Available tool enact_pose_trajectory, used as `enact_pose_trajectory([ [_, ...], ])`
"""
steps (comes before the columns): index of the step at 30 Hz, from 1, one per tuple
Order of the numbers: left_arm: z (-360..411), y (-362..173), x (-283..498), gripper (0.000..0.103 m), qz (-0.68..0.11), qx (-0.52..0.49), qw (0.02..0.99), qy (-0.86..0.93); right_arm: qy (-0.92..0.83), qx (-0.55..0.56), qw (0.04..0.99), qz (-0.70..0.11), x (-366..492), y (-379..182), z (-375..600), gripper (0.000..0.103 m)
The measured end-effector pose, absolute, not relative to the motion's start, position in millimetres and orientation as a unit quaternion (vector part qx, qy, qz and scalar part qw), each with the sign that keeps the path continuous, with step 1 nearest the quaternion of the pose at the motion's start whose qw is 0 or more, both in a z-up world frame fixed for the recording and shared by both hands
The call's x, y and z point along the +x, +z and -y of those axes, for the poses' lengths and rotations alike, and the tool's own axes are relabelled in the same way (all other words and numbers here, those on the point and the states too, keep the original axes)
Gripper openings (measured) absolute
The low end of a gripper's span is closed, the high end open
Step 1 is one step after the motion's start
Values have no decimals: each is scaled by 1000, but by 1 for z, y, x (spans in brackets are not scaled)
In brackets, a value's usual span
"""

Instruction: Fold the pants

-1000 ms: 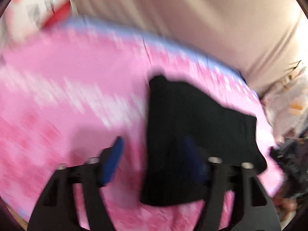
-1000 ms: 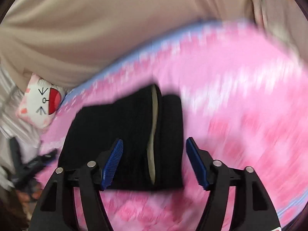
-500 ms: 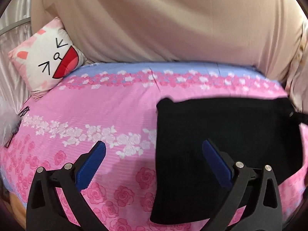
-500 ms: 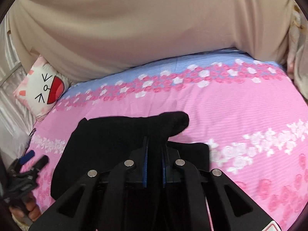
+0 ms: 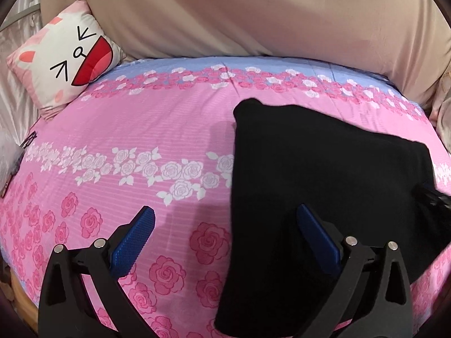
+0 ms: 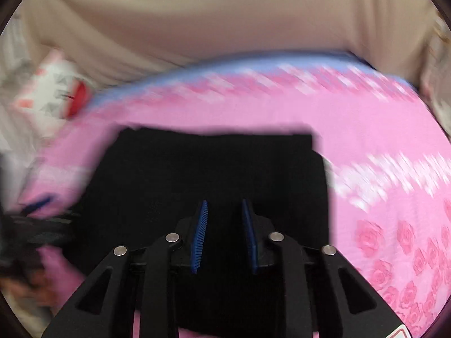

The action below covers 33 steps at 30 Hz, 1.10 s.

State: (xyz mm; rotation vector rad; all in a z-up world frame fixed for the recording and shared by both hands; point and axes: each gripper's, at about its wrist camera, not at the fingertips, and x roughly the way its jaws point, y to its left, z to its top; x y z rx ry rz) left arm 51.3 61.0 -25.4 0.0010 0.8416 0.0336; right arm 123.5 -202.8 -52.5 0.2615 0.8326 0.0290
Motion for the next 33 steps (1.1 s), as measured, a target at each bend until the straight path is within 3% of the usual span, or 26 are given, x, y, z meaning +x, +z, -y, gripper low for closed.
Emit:
enact_pose_trajectory([
  [2, -62, -27, 50, 98, -409, 1, 912, 13, 15, 195, 887, -418, 123, -47, 220, 0],
  [5, -71, -19, 46, 98, -401, -6, 916, 15, -3, 154, 903, -400, 116, -11, 204, 12],
  [10, -99, -5, 42, 98, -387, -36, 920, 46, 109, 128, 904, -393, 138, 26, 129, 12],
  [16, -129, -7, 39, 98, -392, -44, 915, 81, 173, 38, 866, -468, 220, -31, 24, 16],
  [20, -146, -13, 36, 98, -396, -48, 912, 91, 152, 30, 868, -472, 252, -60, 22, 10],
  [24, -158, -15, 37, 98, -400, -53, 911, 90, 170, 41, 877, -448, 249, -22, 10, 22],
  [27, -157, -14, 43, 98, -398, -65, 912, 78, 151, -17, 873, -464, 271, -45, -12, 33],
  [29, -152, -14, 48, 98, -403, -60, 911, 68, 155, 17, 854, -496, 300, -70, -5, 36],
  [31, -143, -11, 51, 98, -402, -48, 913, 57, 138, 34, 851, -505, 310, -58, 3, 33],
  [33, -137, -7, 49, 98, -397, -34, 916, 54, 114, 29, 871, -477, 302, -37, 11, 38],
])
